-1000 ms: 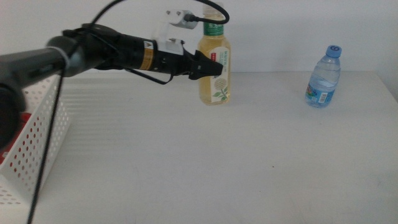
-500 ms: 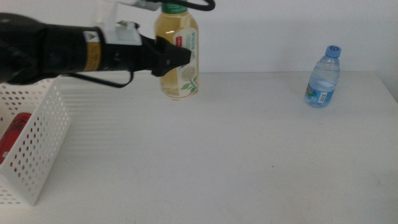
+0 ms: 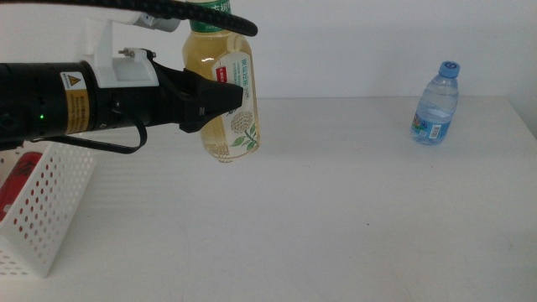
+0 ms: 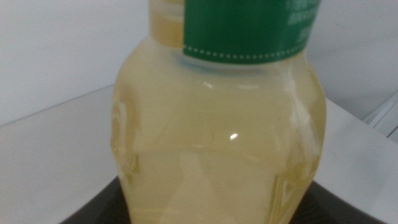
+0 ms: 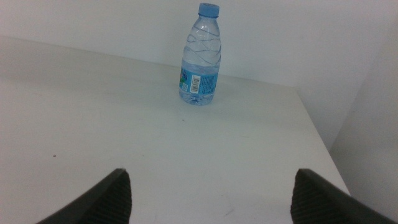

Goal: Use arms to grab the bottles and put them into the dustbin to the left of the table.

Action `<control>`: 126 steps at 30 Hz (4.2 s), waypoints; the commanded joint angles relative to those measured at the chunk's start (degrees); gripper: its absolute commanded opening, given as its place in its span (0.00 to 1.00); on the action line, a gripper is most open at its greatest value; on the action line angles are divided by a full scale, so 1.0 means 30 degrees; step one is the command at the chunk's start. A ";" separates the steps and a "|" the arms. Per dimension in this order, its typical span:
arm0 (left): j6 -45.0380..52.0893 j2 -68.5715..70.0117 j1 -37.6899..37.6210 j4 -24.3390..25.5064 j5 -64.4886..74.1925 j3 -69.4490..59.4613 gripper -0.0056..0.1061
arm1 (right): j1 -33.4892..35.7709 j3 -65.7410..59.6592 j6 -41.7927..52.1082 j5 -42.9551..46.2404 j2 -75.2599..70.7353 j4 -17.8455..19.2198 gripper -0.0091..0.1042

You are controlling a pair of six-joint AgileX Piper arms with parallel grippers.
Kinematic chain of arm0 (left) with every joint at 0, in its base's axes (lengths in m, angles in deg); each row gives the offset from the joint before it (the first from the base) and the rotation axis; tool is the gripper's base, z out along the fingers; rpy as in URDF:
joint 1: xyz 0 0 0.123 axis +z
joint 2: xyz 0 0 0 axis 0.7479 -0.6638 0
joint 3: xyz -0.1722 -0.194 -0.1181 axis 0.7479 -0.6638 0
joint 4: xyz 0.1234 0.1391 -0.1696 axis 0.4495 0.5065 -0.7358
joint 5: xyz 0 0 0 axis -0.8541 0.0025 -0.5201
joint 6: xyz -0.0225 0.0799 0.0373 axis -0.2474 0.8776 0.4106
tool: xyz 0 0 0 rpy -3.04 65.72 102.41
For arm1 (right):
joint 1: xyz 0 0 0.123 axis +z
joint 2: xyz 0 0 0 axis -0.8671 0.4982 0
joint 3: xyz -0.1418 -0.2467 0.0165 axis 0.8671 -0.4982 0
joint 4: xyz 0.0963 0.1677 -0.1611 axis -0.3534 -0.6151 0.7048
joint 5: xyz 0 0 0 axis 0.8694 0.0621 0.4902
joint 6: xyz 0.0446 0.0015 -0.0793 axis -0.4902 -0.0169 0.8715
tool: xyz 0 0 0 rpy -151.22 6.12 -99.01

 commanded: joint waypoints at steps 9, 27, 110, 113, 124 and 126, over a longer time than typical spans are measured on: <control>-0.2642 0.2751 -0.0036 0.0799 0.3325 0.0418 0.01 | -0.0122 0.0149 0.0231 0.1471 -0.0524 0.0125 0.67; -0.2420 0.5827 -0.0017 0.0799 0.7137 -0.2344 0.01 | -0.0122 0.0149 0.0231 0.1471 -0.0524 0.0125 0.67; 4.1844 -0.7483 1.1991 -3.7080 3.7354 1.2000 0.01 | -0.0122 0.0149 0.0231 0.1471 -0.0524 0.0125 0.67; 4.1558 -0.7994 1.1991 -3.6941 3.7441 1.2000 0.01 | -0.0122 0.0149 0.0231 0.1471 -0.0524 0.0125 0.67; 4.1210 -0.9757 1.1601 -3.6471 3.7153 1.1956 0.07 | -0.0122 0.0149 0.0231 0.1471 -0.0524 0.0125 0.67; 4.1210 -0.9935 1.1147 -3.5779 3.6758 1.1956 0.16 | -0.0122 0.0149 0.0231 0.1471 -0.0524 0.0125 0.67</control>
